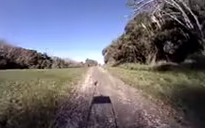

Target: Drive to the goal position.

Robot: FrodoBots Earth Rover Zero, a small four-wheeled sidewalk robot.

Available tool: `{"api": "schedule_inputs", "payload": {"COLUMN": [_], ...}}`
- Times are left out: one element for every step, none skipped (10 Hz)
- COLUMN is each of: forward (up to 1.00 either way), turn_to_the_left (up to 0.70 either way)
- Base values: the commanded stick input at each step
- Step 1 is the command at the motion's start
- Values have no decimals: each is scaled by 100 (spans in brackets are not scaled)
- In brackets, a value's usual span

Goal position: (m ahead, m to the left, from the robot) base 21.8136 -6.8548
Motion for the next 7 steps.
{"api": "schedule_inputs", "payload": {"forward": [50, 50, 50, 50, 50, 50, 50], "turn_to_the_left": [0, 0, 2, 8, 10, 9, 4]}}
